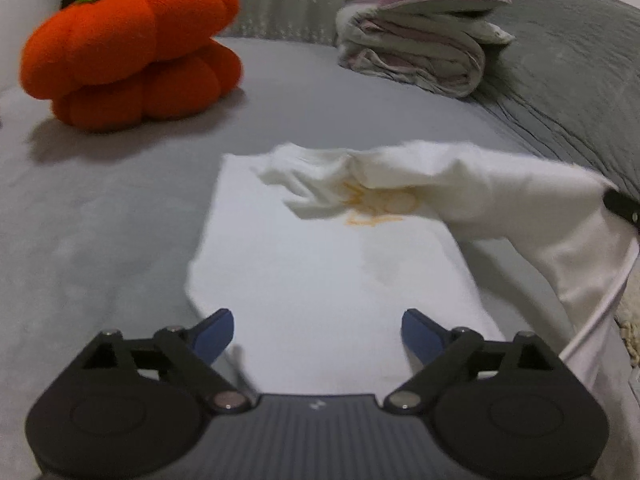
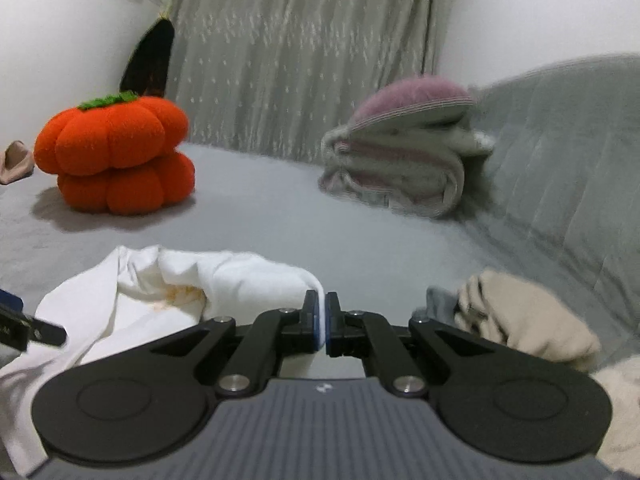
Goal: Fold clothes
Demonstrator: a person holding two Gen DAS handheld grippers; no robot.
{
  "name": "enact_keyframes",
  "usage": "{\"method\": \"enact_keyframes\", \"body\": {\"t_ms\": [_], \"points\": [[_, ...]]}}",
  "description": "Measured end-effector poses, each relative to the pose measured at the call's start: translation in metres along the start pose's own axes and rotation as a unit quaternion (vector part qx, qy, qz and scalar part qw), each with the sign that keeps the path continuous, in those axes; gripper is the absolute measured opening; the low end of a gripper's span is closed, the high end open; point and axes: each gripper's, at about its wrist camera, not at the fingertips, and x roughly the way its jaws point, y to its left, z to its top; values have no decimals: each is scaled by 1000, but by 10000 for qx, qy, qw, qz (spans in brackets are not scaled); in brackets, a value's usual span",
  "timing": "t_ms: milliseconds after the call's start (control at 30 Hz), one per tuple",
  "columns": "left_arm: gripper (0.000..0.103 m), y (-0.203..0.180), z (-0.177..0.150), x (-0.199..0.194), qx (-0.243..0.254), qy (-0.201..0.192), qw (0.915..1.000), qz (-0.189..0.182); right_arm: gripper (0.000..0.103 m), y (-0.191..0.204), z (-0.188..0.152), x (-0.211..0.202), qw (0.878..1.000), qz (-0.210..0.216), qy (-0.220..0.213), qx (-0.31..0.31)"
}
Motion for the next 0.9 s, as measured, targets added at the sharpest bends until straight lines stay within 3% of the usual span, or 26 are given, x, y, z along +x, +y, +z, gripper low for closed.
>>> {"method": "enact_keyframes", "body": {"t_ms": [167,267,333,400,467,500,900], "points": [[96,-14,3,22,243,-1,9991,342,3,19,0,-2,9975,561,-43,-418],[92,-20,2,31,324,43,9987,392,3,24,-2,2,9958,725,90,-552],[78,-22,0,33,392,48,9987,325,3,20,-3,6,9949,838,235,-515],[55,-25,-1,33,488,47,9986,179,3,17,-4,10,9942,916,367,-423],[17,-24,1,29,457,77,9989,10,3,15,-5,13,9936,962,474,-352],[5,-24,2,27,426,103,9990,-65,3,16,-6,12,9937,947,486,-359],[4,8,7,-1,227,-82,9997,71,3,17,-5,10,9930,1025,511,-279]]}}
